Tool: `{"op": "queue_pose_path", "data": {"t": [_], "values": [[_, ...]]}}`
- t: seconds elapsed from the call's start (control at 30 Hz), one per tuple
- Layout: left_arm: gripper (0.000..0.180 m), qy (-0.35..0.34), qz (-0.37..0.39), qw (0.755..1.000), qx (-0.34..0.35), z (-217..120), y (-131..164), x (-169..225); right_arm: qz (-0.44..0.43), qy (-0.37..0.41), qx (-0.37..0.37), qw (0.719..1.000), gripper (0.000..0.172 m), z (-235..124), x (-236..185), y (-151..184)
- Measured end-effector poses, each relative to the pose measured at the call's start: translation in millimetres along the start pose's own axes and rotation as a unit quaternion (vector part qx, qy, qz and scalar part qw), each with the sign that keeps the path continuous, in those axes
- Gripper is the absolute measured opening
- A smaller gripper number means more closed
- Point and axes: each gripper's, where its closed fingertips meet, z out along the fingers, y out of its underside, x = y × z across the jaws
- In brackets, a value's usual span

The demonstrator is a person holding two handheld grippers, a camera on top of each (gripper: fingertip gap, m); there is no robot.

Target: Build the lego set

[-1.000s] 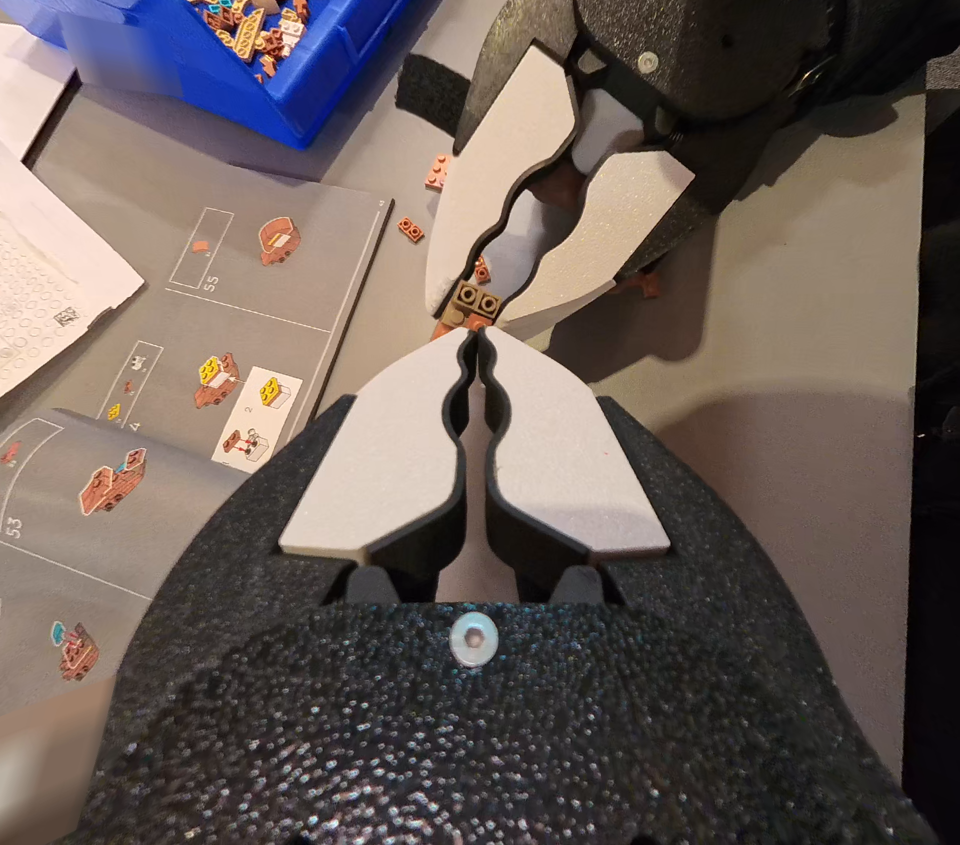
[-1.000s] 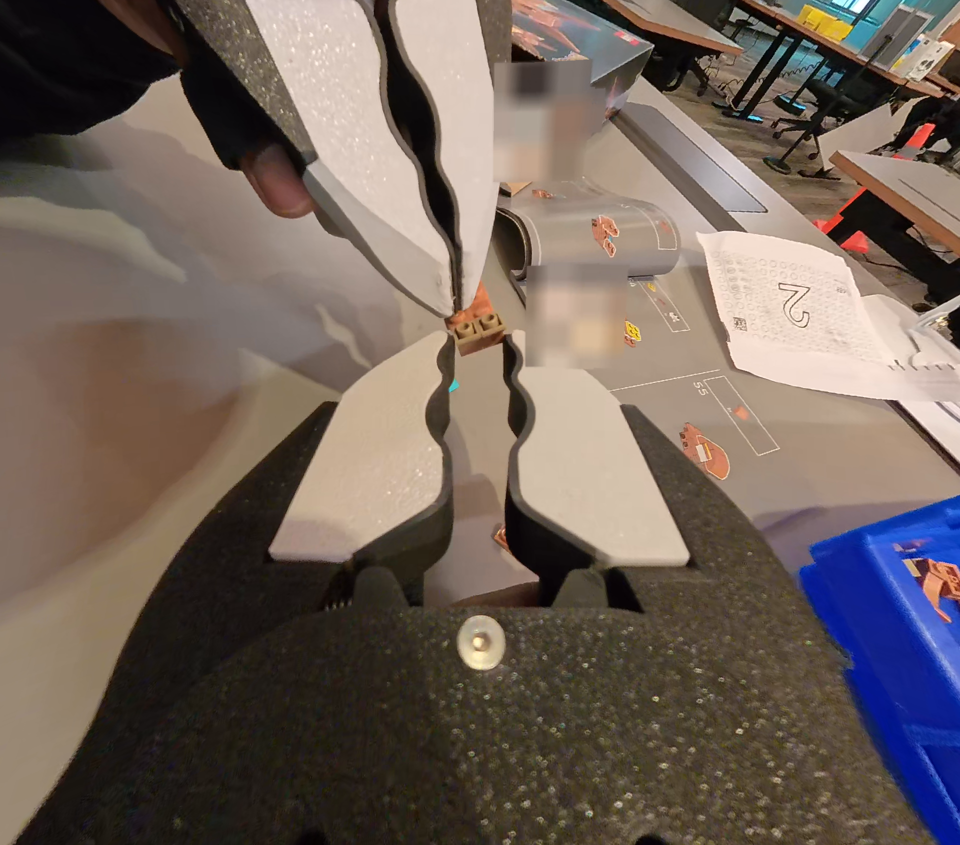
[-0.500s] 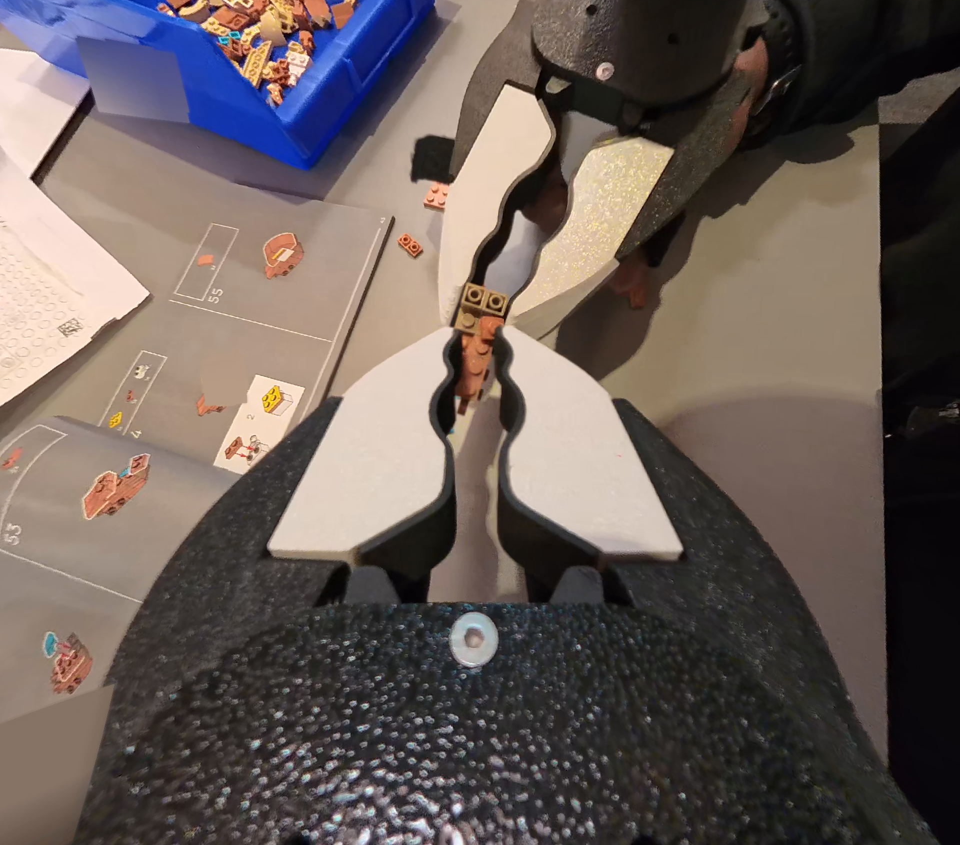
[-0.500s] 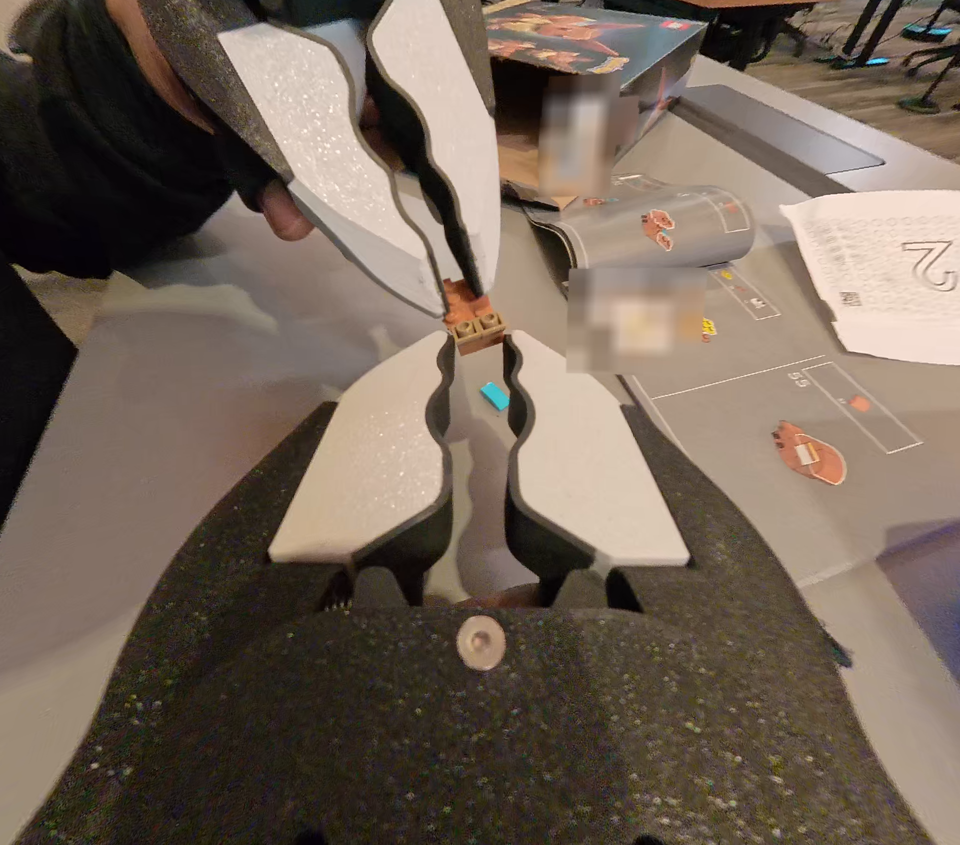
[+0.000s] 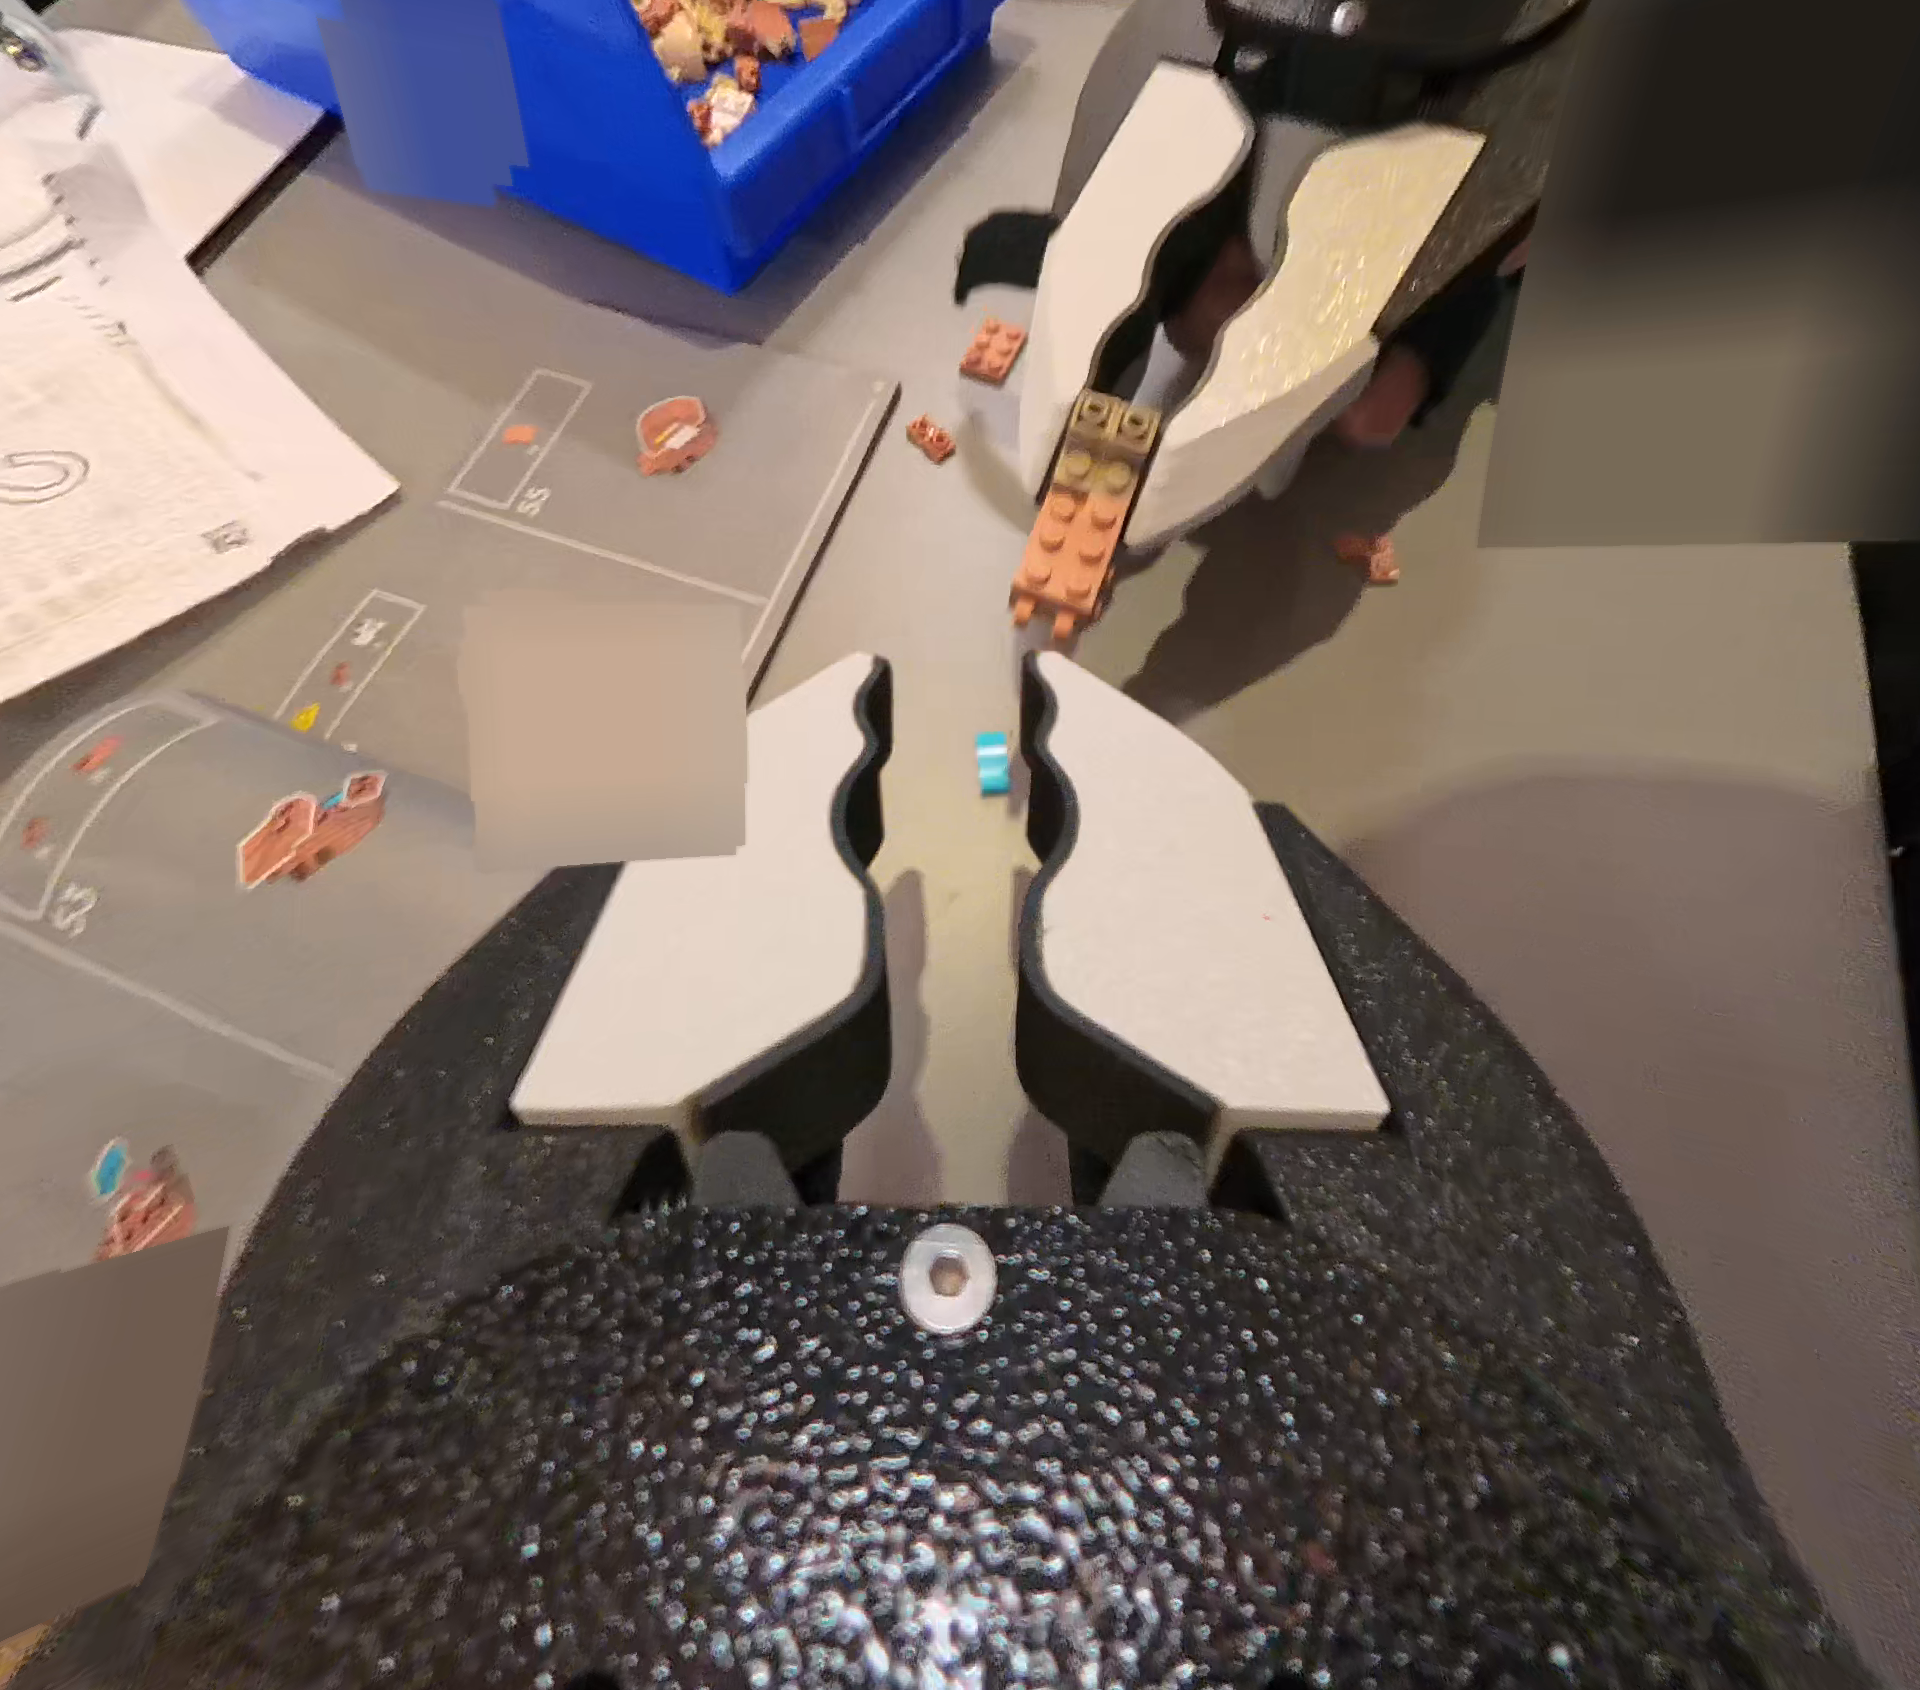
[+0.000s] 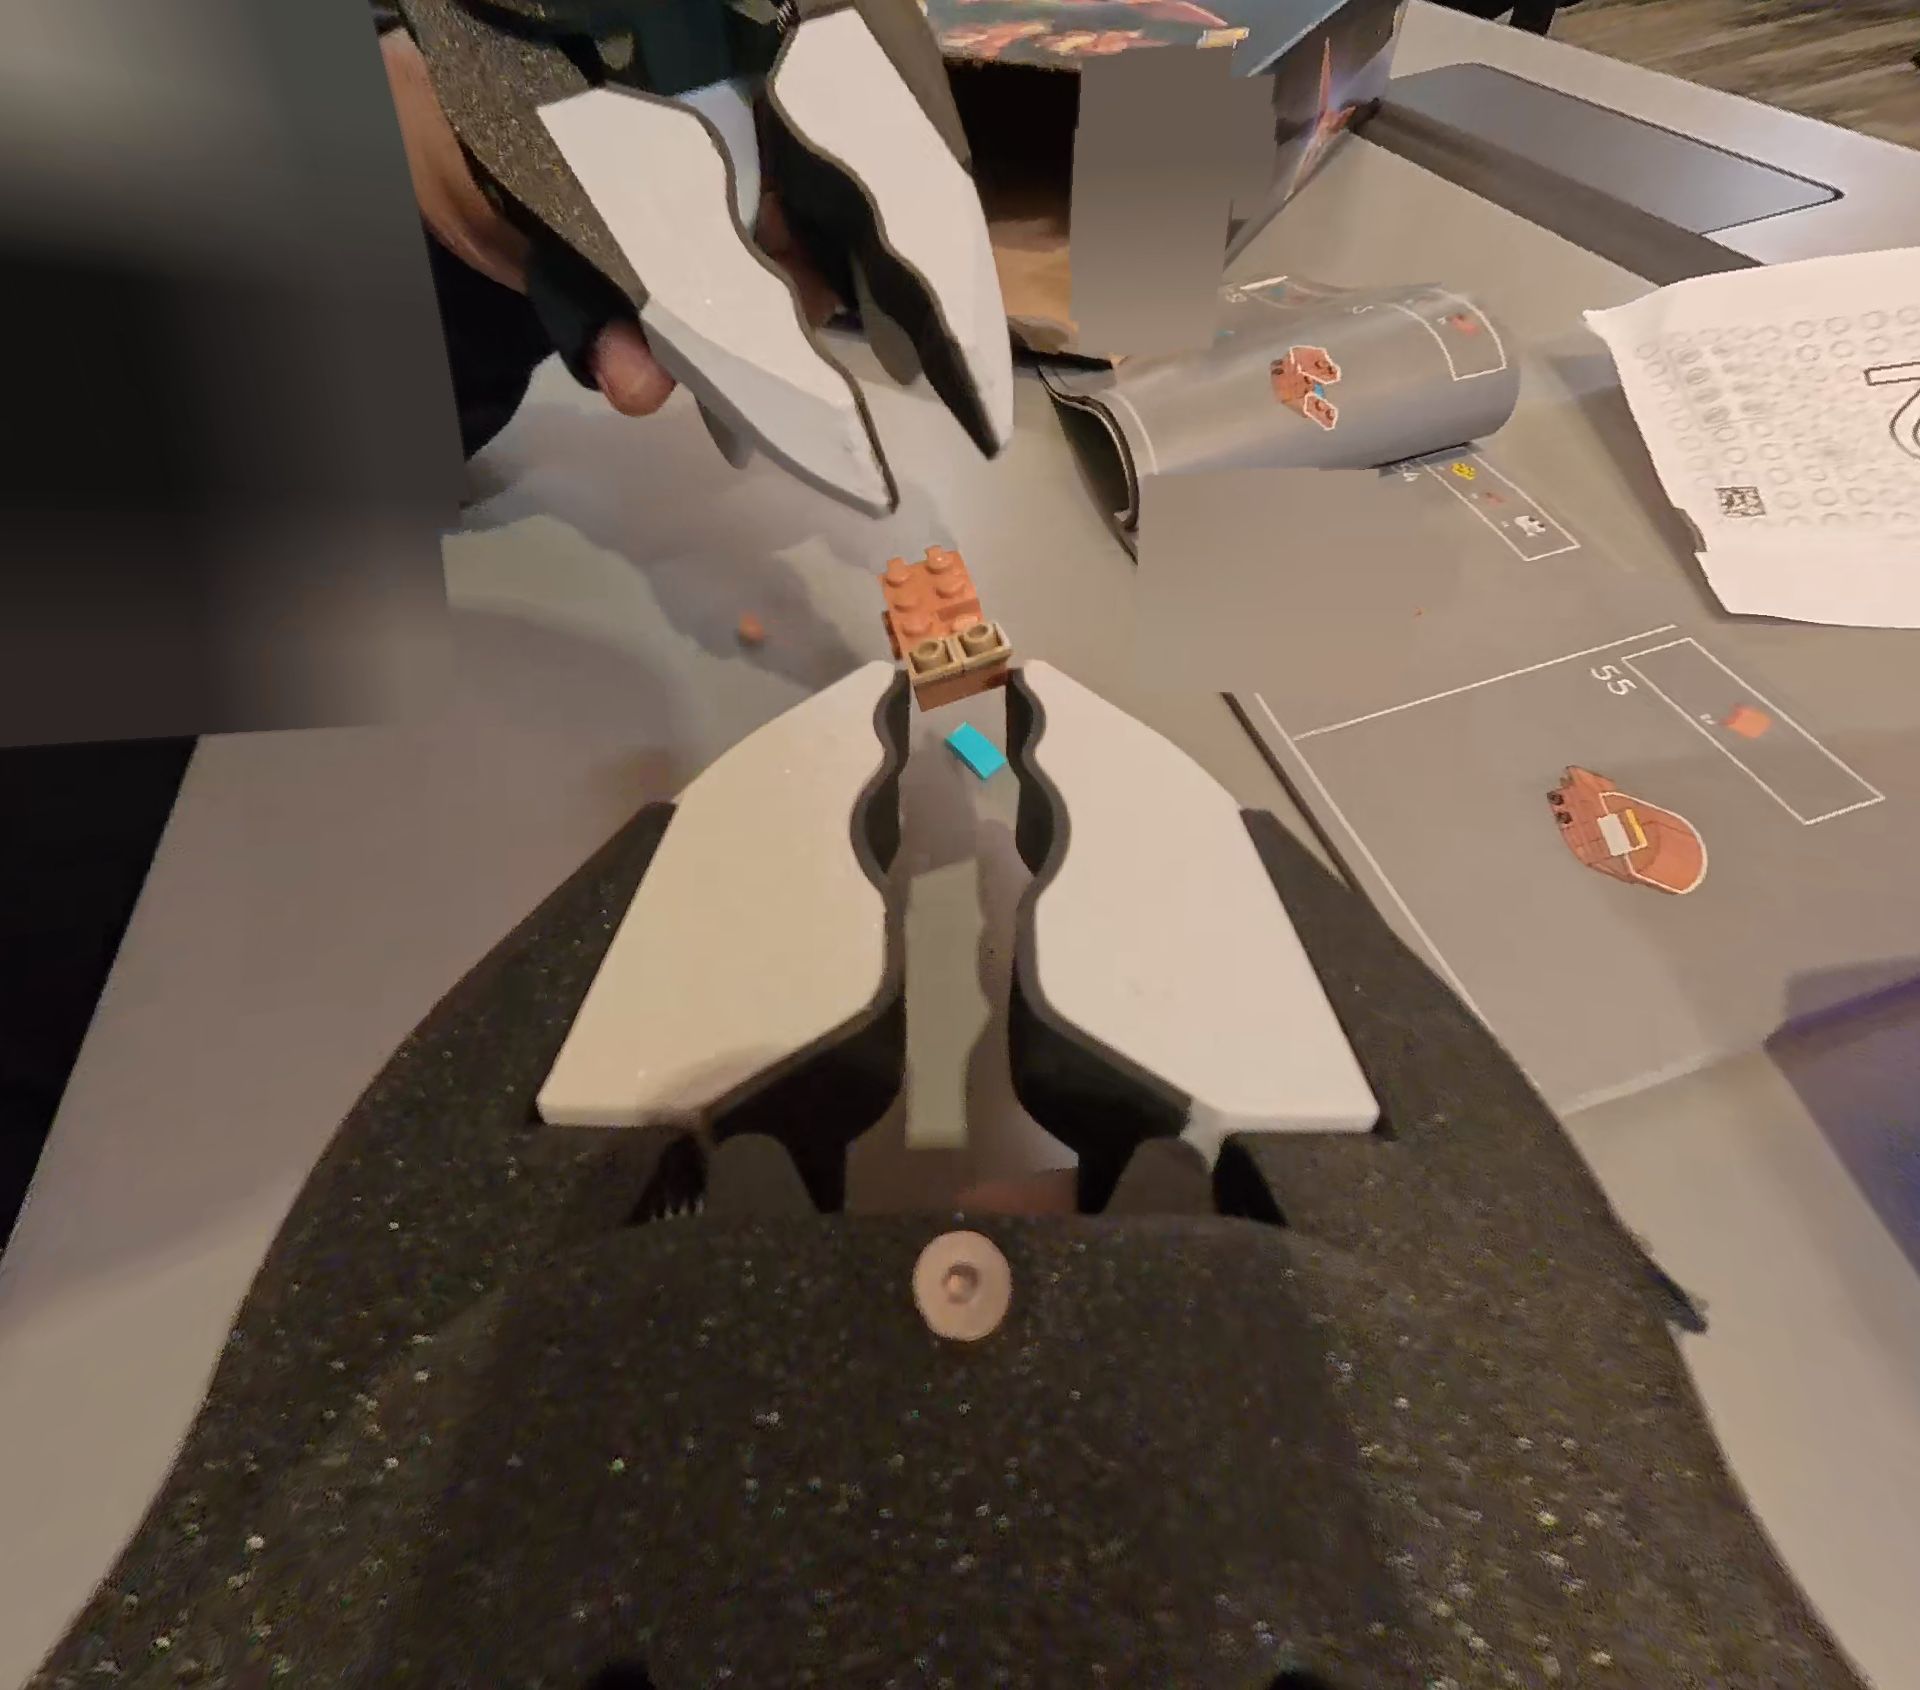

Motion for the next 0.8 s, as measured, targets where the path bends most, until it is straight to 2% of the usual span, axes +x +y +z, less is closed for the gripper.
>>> {"op": "queue_pose_path", "data": {"t": [0.17, 0.23, 0.4, 0.53, 0.8], "values": [[0.024, -0.002, -0.013, 0.999, -0.041, -19, 36, -6, -0.009, -0.004, -0.038, 0.999, 0.017, -2, 2, 13], [0.025, 0.018, -0.027, 0.997, -0.074, -31, 56, 2, -0.008, -0.015, -0.046, 0.999, 0.017, -1, -1, 16], [0.025, 0.01, -0.022, 0.99, -0.14, -56, 93, 19, -0.021, -0.026, -0.056, 0.998, 0.017, 0, -6, 21], [0.021, -0.003, -0.021, 0.988, -0.154, -65, 102, 25, -0.022, -0.029, -0.056, 0.998, 0.017, 0, -7, 21], [0.017, 0.017, -0.009, 0.985, -0.172, -49, 114, 31, -0.045, -0.044, -0.059, 0.996, 0.017, 0, -14, 23]]}}
